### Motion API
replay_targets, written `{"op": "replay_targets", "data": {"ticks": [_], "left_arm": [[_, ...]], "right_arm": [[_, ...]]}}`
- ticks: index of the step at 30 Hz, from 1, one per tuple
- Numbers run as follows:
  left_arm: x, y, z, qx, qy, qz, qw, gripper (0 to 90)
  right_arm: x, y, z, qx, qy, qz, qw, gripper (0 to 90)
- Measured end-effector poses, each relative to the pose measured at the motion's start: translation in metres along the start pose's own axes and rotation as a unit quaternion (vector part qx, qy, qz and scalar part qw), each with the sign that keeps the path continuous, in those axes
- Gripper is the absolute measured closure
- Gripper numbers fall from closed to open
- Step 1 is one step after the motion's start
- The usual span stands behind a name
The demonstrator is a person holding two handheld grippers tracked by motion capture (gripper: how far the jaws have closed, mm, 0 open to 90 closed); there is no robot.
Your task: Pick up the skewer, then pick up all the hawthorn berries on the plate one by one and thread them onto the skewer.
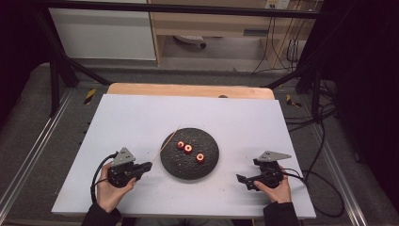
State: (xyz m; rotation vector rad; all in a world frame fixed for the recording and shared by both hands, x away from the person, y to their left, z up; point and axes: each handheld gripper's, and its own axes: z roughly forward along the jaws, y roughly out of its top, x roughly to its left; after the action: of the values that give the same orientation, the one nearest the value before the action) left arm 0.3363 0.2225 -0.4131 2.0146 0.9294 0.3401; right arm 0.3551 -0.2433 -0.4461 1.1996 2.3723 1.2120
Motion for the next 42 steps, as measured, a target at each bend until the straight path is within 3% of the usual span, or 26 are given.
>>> {"op": "replay_targets", "data": {"ticks": [14,19,27,38,42], "left_arm": [[0.01,-0.021,-0.005,-0.013,-0.009,0.0,0.9999,88.0],[0.009,-0.024,-0.005,-0.016,-0.013,-0.002,0.9998,88.0],[0.008,-0.026,-0.006,-0.021,-0.016,0.003,0.9996,88.0],[0.01,-0.029,-0.004,-0.019,-0.024,-0.003,0.9995,88.0],[0.01,-0.03,-0.003,-0.018,-0.027,-0.007,0.9994,88.0]], "right_arm": [[0.025,0.03,0.017,0.007,0.004,-0.016,0.9998,0.5],[0.033,0.04,0.023,0.006,0.016,-0.02,0.9997,0.6],[0.04,0.051,0.033,0.012,0.016,-0.024,0.9995,1.3],[0.053,0.075,0.056,0.046,0.023,-0.042,0.9978,2.3],[0.062,0.09,0.065,0.069,0.024,-0.065,0.9952,4.2]]}}
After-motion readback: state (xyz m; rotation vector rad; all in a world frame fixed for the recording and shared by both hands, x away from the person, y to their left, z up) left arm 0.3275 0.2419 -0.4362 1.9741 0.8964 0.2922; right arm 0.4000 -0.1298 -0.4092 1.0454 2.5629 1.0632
